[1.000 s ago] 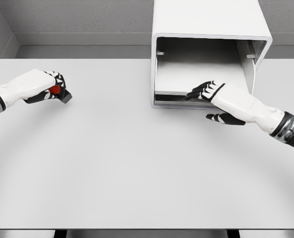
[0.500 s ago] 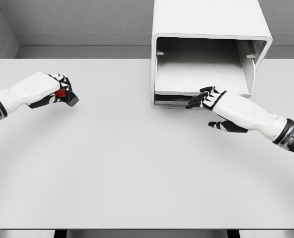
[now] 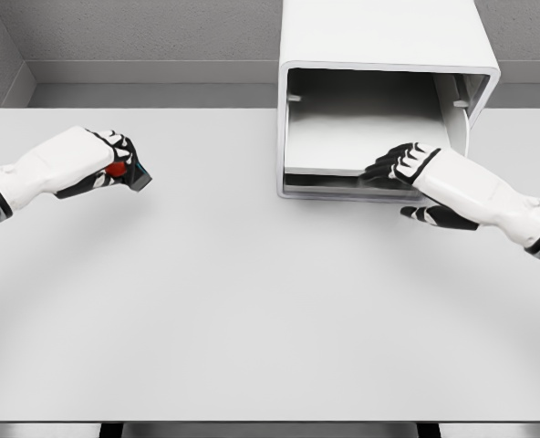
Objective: Slide open multi-storey tabletop storage cabinets and put open load switch and slide close multi-storey tabletop storage cabinets
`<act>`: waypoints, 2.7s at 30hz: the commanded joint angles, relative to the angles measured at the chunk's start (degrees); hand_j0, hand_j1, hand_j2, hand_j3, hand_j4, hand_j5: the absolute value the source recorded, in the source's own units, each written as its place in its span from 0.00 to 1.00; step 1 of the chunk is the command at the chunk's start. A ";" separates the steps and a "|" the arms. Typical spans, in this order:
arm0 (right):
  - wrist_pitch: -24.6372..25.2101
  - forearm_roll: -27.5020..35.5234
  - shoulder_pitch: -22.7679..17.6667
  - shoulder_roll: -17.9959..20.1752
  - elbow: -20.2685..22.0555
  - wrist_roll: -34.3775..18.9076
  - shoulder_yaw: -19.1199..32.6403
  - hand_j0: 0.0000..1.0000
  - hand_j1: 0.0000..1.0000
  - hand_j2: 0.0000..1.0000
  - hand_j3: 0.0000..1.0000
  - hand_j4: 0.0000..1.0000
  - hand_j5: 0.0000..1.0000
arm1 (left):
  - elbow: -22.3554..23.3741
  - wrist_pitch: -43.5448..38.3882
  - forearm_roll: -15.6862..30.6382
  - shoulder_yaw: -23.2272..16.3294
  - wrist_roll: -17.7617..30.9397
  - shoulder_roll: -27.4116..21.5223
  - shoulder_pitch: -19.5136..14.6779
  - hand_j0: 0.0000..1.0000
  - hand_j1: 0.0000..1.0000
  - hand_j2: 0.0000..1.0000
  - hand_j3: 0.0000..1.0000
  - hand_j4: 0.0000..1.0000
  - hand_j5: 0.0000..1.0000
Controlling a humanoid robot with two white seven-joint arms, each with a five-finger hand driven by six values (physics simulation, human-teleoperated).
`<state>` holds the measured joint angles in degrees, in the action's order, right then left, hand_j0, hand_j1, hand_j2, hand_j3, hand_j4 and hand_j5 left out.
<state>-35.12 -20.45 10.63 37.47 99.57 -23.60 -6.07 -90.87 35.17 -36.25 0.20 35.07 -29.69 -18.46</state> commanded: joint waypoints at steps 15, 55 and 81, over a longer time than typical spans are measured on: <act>0.12 3.75 0.00 -1.79 0.10 -0.13 3.43 0.73 0.73 0.73 0.73 0.73 0.73 | -4.40 -0.17 1.62 0.16 -0.07 0.33 0.35 0.29 0.29 0.29 0.29 0.29 0.29; 0.12 14.30 -10.81 0.32 0.10 -0.31 22.07 0.49 0.49 0.49 0.49 0.49 0.49 | -12.31 -0.17 3.64 -0.55 -0.07 8.07 -2.20 0.30 0.30 0.30 0.30 0.30 0.30; 0.12 6.92 -18.10 -1.17 0.27 -0.05 16.00 0.55 0.55 0.55 0.55 0.55 0.55 | -12.22 -0.17 2.85 -4.59 -0.07 17.03 -5.62 0.31 0.31 0.31 0.31 0.31 0.31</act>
<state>-35.13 -14.02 -7.47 36.35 99.76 -23.78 10.50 -103.13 35.17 -33.62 -4.09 35.06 -13.38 -24.17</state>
